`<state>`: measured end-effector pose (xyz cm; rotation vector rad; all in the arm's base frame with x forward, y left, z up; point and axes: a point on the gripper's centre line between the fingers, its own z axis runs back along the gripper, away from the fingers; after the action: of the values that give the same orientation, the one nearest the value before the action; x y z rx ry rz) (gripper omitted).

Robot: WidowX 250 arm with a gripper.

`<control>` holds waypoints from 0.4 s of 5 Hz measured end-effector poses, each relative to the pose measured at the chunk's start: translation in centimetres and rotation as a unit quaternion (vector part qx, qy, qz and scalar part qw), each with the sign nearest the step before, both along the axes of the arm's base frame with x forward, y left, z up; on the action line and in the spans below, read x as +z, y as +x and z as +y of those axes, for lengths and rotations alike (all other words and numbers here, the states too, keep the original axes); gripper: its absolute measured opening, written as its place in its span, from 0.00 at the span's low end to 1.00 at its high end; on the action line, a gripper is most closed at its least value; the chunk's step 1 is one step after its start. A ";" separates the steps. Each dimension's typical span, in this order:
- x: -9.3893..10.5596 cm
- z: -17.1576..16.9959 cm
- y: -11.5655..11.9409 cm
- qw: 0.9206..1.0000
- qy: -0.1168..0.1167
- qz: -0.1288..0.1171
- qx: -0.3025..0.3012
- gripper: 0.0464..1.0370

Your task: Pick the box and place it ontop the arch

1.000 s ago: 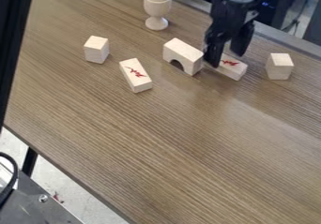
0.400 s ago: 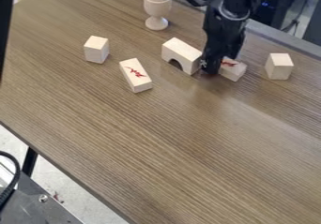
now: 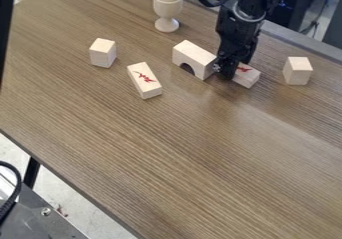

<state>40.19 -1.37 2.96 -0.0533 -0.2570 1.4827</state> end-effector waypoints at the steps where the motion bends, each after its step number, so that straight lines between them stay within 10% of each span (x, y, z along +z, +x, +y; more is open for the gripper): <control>1: 0.8 -0.1 0.4 1.000 0.001 0.001 -0.014 0.50; 2: 2.3 -0.5 1.5 0.999 -0.012 -0.004 -0.051 0.50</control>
<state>41.68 -1.84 5.27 -0.0905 -0.2394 1.3846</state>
